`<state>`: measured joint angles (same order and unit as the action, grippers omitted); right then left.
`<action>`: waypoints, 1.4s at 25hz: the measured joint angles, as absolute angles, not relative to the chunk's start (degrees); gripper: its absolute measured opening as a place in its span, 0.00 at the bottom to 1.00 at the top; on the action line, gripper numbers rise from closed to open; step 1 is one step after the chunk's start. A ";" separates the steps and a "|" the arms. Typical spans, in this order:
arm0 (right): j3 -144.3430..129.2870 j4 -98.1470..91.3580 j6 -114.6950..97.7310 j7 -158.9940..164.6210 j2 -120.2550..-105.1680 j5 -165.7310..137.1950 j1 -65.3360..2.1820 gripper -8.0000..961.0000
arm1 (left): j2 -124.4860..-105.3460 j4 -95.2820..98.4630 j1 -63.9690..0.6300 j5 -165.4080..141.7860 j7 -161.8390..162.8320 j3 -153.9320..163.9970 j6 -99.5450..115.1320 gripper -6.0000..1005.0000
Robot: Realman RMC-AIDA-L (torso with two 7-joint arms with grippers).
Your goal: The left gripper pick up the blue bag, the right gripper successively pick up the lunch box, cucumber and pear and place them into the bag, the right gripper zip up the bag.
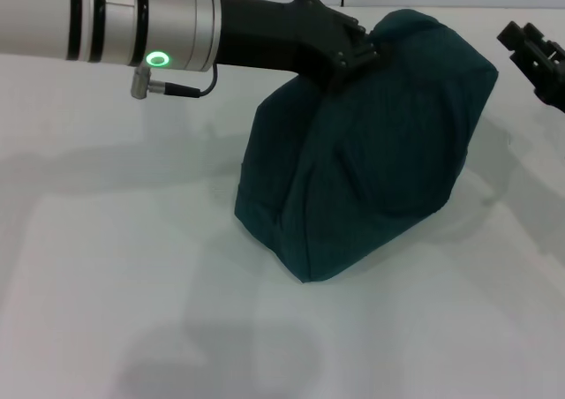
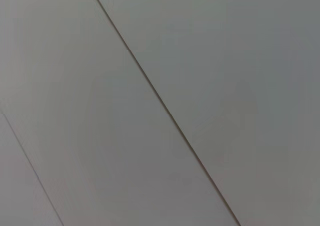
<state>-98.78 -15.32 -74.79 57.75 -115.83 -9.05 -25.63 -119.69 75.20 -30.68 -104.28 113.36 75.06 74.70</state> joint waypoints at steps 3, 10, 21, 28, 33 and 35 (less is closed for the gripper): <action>-98.64 -15.06 -76.32 57.67 -115.77 -9.05 -24.88 0.27 | -119.71 73.52 -30.79 -103.59 112.08 75.06 73.16 0.09; -98.67 -14.95 -78.64 57.76 -115.51 -9.05 -23.86 0.63 | -119.64 72.09 -30.78 -101.53 111.86 74.45 71.86 0.16; -98.80 -15.98 -97.09 57.46 -110.23 -18.64 -23.64 0.89 | -119.35 77.75 -22.40 -90.12 105.22 68.04 85.31 0.64; -98.72 -18.88 -105.21 56.12 -106.62 -38.84 -24.10 0.89 | -119.28 71.67 -12.00 -89.80 91.73 64.16 95.68 0.80; -98.71 -16.72 -103.09 52.08 -107.92 -44.80 -22.55 0.89 | -119.42 61.80 -8.51 -95.63 85.40 61.87 95.52 0.79; -98.82 -15.80 -100.58 50.84 -108.72 -45.47 -21.75 0.89 | -119.40 58.40 -8.42 -97.92 84.28 60.86 95.46 0.79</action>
